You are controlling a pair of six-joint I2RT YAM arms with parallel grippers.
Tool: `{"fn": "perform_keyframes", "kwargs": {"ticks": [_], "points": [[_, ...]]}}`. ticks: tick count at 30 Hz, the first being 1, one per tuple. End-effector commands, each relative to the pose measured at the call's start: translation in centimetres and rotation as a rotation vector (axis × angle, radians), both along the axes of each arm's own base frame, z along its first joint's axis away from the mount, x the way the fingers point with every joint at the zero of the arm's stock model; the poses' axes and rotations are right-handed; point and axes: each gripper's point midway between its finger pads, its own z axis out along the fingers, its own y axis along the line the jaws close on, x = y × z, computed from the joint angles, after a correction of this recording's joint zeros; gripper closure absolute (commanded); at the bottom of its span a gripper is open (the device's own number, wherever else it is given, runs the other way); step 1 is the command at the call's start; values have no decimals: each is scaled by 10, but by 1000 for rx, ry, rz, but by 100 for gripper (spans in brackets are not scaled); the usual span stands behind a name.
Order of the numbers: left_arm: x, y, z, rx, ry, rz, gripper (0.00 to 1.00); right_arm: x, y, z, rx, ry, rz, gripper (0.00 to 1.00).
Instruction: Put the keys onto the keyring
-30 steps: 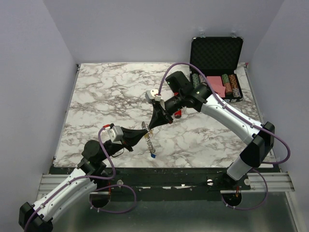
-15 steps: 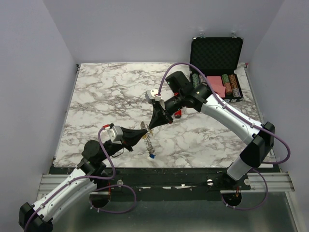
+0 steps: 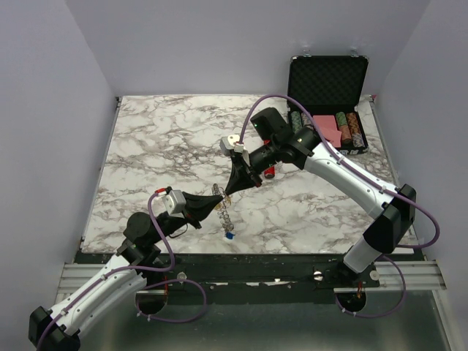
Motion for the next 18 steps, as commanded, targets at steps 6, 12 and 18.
{"fn": "perform_keyframes", "kwargs": {"ticks": [6,12,18], "points": [[-2,3,19,-56,-45,6,100,6,5,-7,-11,13,-23,100],[-2,2,19,-55,-44,5,100,6,5,-8,-14,18,-27,100],[0,3,19,-57,-39,13,100,4,6,-8,-11,26,-18,100]]}}
